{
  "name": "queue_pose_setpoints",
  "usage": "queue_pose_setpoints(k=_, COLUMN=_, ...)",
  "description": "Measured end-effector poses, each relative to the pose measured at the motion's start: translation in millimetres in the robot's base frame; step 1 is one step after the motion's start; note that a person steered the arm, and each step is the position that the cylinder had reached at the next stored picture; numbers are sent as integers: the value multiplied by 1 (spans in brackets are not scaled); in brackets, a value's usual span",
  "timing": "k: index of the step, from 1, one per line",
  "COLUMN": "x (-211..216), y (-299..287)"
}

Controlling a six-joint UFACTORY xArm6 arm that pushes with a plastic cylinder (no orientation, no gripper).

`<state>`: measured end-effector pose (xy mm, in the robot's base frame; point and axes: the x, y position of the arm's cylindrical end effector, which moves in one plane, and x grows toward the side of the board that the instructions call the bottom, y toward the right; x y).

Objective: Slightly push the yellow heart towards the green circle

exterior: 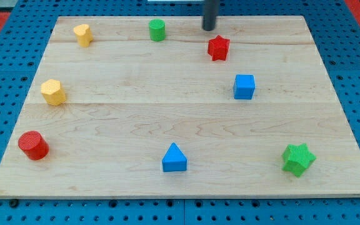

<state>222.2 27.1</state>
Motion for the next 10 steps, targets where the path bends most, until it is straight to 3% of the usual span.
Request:
queue_pose_setpoints(k=2, x=-26, y=-71)
queue_pose_setpoints(k=3, x=-19, y=-115)
queue_pose_setpoints(k=6, x=-29, y=-97)
queue_pose_setpoints(k=7, x=-9, y=-102)
queue_pose_setpoints(k=10, x=-31, y=-167)
